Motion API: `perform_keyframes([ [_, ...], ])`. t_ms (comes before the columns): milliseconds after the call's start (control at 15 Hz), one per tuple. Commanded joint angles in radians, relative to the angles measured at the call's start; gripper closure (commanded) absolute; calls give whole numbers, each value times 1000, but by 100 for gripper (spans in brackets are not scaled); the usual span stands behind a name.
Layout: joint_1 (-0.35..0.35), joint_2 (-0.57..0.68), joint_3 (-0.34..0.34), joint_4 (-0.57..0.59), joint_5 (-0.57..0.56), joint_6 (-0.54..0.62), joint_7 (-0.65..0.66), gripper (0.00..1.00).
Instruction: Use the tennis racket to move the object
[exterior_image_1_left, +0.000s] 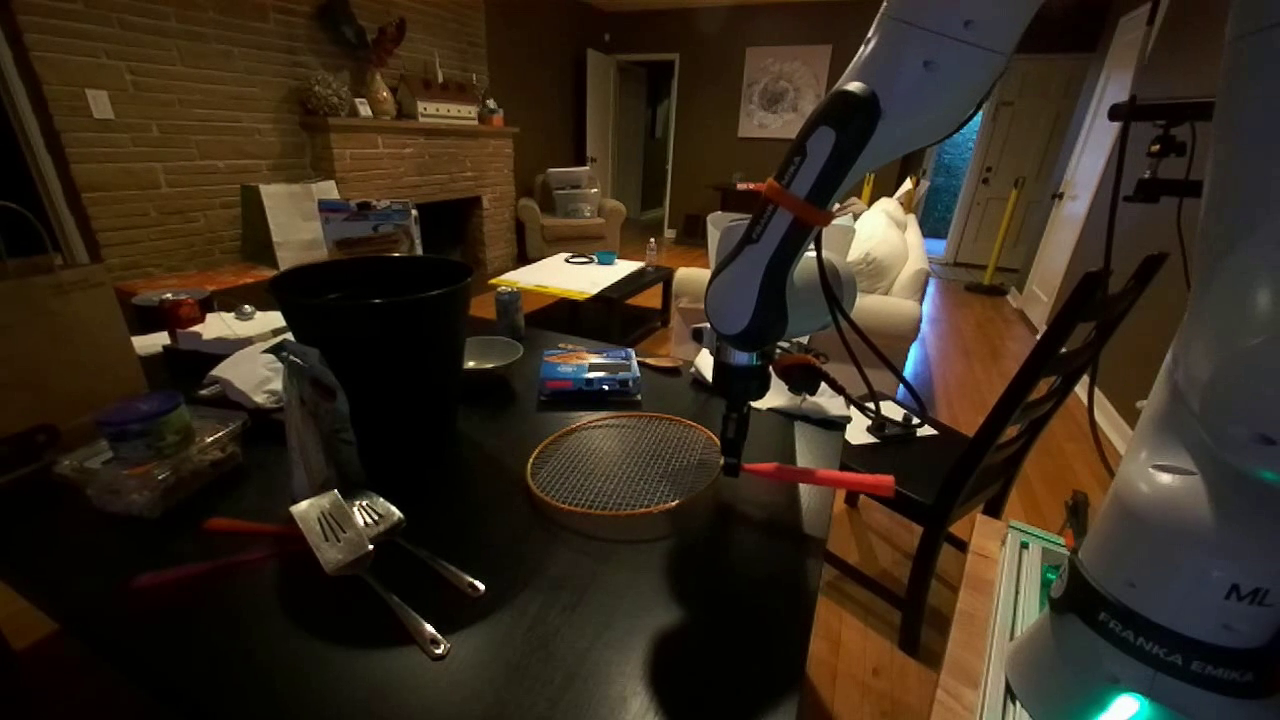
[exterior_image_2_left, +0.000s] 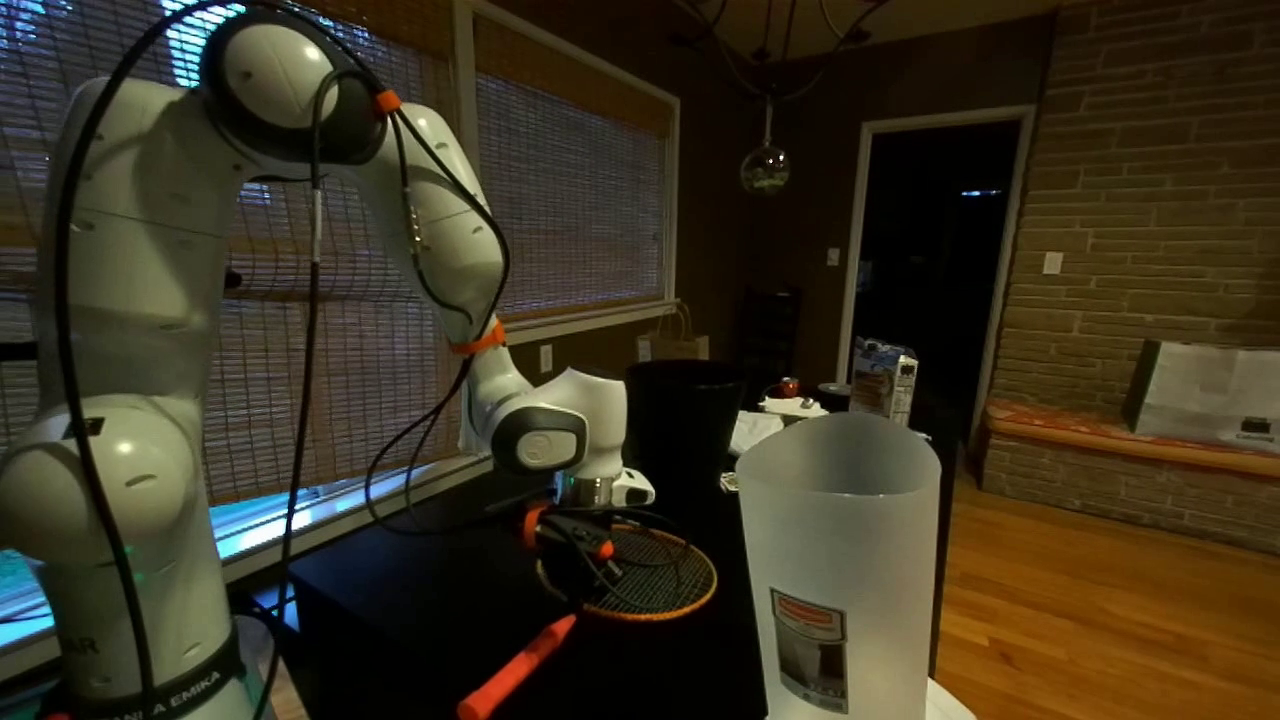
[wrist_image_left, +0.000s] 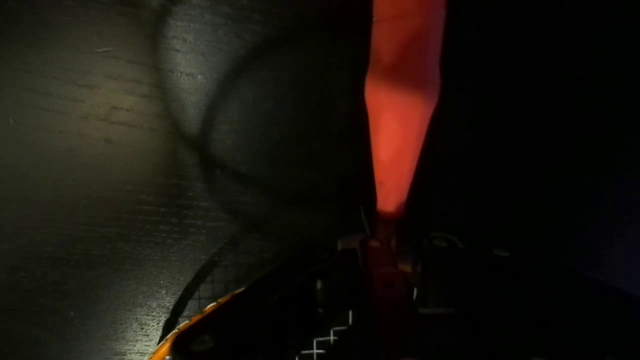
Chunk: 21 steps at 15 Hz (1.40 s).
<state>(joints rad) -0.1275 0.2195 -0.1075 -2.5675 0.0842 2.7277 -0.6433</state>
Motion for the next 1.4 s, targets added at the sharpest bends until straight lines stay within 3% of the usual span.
perform_keyframes([
  [0, -34, 46, 34, 20, -17, 27, 32, 97],
  [333, -47, 75, 54, 22, -23, 48, 62, 97],
  [400, -49, 77, 58, 22, -23, 49, 67, 64],
  [467, -50, 78, 61, 23, -25, 45, 73, 63],
  [800, -54, 68, 70, 24, -30, 35, 95, 30],
  [1067, -25, -52, 55, 13, -89, -35, 136, 2],
  [1333, -2, -224, 53, 27, -136, -146, 166, 0],
])
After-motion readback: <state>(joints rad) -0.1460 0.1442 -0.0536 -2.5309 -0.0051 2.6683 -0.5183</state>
